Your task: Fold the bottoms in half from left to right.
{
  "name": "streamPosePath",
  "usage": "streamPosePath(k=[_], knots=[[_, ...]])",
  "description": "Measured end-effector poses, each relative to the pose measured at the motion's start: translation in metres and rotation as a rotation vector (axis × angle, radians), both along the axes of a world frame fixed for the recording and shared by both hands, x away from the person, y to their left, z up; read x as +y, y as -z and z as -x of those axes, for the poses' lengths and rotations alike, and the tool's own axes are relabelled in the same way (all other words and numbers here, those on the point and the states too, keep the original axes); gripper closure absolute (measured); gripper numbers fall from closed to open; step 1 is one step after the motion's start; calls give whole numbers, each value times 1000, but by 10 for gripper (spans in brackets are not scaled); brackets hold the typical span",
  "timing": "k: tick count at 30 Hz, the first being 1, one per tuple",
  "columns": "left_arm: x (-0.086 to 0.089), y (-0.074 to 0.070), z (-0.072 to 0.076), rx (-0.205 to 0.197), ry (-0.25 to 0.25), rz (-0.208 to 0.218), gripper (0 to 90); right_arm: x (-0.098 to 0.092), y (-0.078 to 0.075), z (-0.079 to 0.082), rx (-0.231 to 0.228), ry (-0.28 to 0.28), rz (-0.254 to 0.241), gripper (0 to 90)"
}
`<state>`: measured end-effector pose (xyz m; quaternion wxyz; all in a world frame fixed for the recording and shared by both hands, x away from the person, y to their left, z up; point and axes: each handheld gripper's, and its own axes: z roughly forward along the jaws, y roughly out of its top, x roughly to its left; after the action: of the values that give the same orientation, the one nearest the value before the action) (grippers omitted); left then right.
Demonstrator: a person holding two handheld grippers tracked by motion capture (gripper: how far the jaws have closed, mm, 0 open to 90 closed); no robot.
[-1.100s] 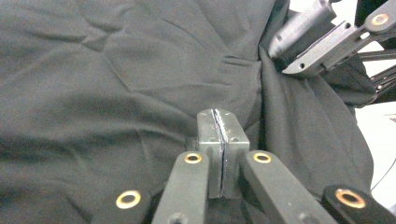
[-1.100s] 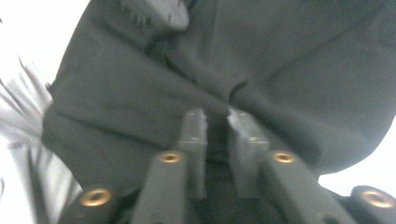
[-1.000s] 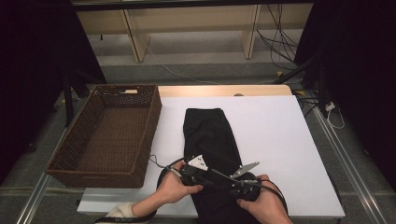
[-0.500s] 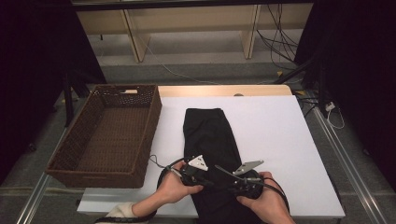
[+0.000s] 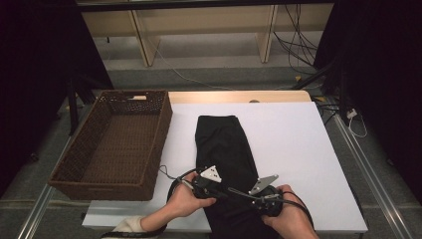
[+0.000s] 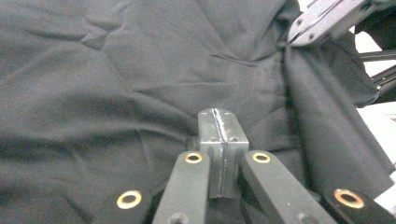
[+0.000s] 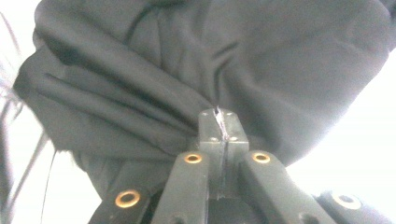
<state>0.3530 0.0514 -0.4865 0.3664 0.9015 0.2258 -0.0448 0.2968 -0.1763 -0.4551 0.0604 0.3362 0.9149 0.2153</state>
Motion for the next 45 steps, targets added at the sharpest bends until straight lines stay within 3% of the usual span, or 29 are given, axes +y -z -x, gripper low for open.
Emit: streamPosePath(k=[1,2,3,7,10,11,12,14,15,16,18,25,27,29,31,37,40,43,45], knots=[[0,0,0,0,1,-1,892,-5,-1,0,2,-8,-3,900],[0,0,0,0,1,-2,892,-7,-2,1,11,31,-10,900],[0,0,0,0,1,-2,892,-15,-3,1,11,4,-8,900],[-1,0,0,-4,3,-6,892,-31,-5,1,25,52,-14,900],[-1,-1,0,-9,9,-12,892,-40,-7,1,27,55,-16,900],[-1,-1,0,-11,9,-13,893,-39,-7,2,38,94,-22,900],[-1,-1,0,-11,10,-14,892,-42,-8,1,34,49,-16,900],[-1,-2,2,-22,11,-19,891,-42,-8,1,43,42,-8,900],[-2,-3,3,-31,13,-25,889,-41,-7,2,44,70,-9,900],[-2,-4,4,-43,22,-32,885,-42,-7,1,39,44,-5,900],[-3,-6,7,-63,39,-41,881,-43,-7,0,47,52,-13,888],[-14,-13,25,-71,124,-16,884,-46,-4,-3,19,104,-37,836],[-19,-13,32,-64,157,-12,885,-43,-3,-2,41,165,-69,802],[-23,-11,39,-56,188,-14,885,-47,-1,-4,34,149,-53,763],[-27,-9,45,-47,219,-17,885,-47,-1,-4,40,194,-69,735],[-37,-4,59,-11,296,-17,881,-50,1,-5,38,208,-75,716],[-39,-6,62,27,332,13,871,-48,0,-5,36,204,-85,709],[-39,-10,63,22,336,31,864,-48,-1,-4,32,209,-95,698],[-37,-13,60,8,310,45,862,-48,-2,-4,34,216,-105,694]])
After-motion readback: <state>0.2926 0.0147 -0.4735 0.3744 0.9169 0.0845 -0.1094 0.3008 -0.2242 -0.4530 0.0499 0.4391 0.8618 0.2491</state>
